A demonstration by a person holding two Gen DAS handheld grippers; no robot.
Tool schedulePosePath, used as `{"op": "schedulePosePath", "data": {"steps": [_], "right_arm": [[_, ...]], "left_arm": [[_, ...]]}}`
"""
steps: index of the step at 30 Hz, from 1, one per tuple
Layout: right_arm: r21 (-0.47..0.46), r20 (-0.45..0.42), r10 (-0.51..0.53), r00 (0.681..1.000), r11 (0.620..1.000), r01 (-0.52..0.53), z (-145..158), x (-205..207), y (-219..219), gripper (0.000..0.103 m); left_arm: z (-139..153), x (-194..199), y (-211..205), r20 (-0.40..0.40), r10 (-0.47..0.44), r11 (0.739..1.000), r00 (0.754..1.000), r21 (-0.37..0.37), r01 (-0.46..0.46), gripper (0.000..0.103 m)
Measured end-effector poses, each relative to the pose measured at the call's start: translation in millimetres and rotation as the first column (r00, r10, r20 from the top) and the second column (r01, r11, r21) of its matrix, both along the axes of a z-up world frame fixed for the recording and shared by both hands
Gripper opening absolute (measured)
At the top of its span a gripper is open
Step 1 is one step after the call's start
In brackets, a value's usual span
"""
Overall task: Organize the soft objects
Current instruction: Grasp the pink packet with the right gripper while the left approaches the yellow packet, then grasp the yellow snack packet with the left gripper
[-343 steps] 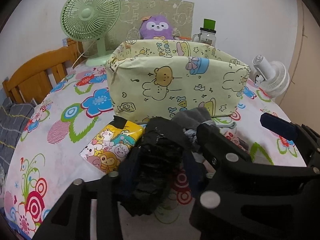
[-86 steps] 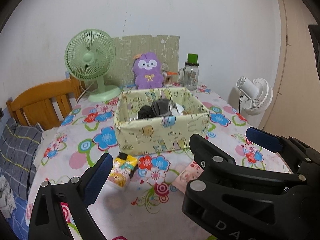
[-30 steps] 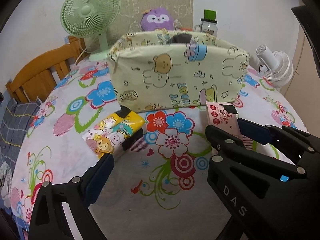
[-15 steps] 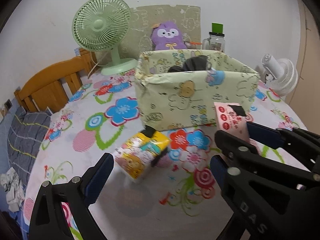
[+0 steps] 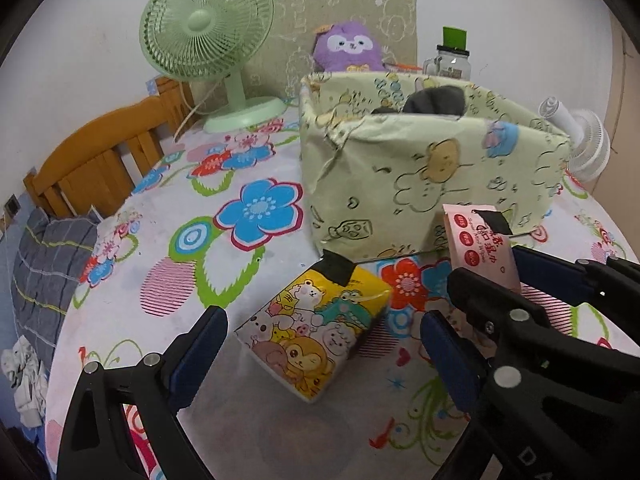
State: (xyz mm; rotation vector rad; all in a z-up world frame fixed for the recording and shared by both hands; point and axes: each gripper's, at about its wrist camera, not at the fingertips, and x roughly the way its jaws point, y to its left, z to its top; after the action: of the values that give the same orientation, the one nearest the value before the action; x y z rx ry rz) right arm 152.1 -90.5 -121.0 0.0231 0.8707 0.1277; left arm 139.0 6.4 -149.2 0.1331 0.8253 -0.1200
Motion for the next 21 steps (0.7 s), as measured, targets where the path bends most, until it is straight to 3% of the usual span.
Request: {"op": "schedulePosePath", "data": {"steps": [6,10,14,21], "right_arm": [[0.004,-0.022,-0.007,1.0,1.0,0.007,-8,7,1,0.042],[0.01,-0.032,-0.013,0.999,1.0,0.013,-10,10,0,0.042],[0.012,-0.031,-0.013,0.999,1.0,0.013,-9,9,0,0.042],[0.021,-0.022,-0.009,1.0,1.0,0.01,-6,0,-6,0.042]], "left_arm": [[-9,9,2,-0.035,-0.005,1.0,0.999,-0.007,0.005,0.097],[-11,10,0,-0.048,-0.025,0.999,0.999,-0.025,0.024,0.078],[-12,8,-3,-0.051,-0.05,0.997,0.997,-0.053,0.047,0.067],[-7,-2,-8,-0.054,-0.063,0.995,0.997,-0.083,0.059,0.057]]}}
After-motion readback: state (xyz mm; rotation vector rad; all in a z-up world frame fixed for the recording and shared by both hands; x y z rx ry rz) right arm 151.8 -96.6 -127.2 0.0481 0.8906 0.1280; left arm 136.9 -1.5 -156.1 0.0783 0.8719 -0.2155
